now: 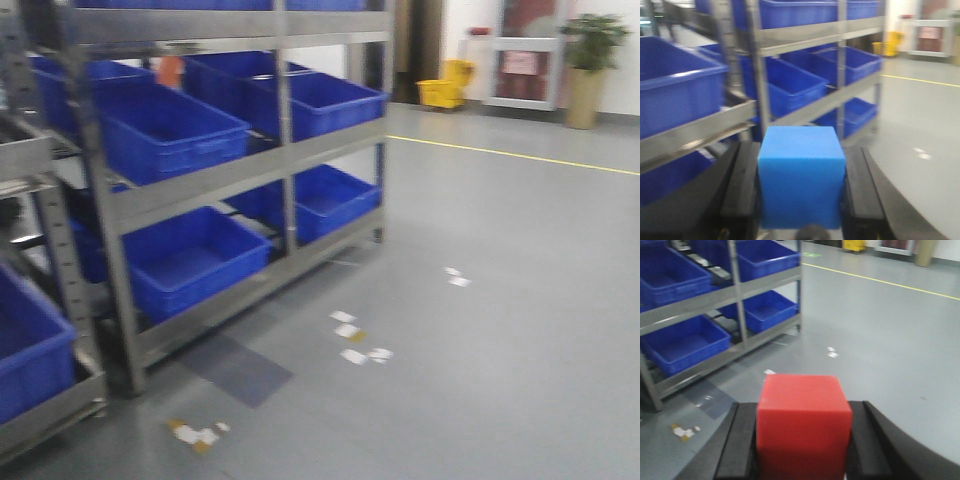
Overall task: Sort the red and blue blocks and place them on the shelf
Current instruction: 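Drive the base and turn toward the shelf of blue bins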
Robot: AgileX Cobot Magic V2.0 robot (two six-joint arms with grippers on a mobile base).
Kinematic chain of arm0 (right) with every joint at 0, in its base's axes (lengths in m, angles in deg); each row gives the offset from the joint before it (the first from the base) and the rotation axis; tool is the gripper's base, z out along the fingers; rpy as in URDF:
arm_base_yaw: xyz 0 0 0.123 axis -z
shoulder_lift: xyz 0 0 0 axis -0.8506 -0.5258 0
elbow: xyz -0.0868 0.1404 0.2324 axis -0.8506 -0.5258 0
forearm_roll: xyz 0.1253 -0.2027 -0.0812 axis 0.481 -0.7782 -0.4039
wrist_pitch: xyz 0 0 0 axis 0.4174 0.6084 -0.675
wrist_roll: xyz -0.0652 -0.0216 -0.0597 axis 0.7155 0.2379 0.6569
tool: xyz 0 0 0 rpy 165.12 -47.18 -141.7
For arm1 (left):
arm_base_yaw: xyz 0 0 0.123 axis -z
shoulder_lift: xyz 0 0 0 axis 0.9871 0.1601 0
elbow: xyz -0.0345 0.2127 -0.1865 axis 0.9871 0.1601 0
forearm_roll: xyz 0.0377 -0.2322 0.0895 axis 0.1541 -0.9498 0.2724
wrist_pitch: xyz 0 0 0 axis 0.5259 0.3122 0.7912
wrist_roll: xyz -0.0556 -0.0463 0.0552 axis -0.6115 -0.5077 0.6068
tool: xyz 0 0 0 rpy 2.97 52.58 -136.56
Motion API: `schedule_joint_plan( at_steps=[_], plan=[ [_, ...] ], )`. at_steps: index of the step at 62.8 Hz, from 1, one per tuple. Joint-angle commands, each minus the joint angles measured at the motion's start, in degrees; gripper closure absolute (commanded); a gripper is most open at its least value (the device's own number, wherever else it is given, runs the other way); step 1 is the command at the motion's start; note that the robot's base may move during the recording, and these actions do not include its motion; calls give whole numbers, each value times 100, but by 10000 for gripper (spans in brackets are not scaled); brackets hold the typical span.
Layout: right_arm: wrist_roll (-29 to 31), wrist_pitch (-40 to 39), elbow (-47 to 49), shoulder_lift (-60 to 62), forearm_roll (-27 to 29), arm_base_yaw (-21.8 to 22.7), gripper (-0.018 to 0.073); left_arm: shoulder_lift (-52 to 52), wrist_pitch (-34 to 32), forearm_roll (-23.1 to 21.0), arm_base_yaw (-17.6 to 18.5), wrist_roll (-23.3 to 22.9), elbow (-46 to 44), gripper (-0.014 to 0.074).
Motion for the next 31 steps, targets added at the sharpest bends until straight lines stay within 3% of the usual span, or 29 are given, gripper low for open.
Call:
schedule_joint_plan(
  at_steps=[1, 31],
  plan=[
    [12, -492, 147, -42, -34, 38, 503, 44, -488, -21, 5, -6, -208, 472],
    [12, -492, 147, -42, -34, 38, 503, 44, -488, -21, 5, -6, -208, 472]
  ],
)
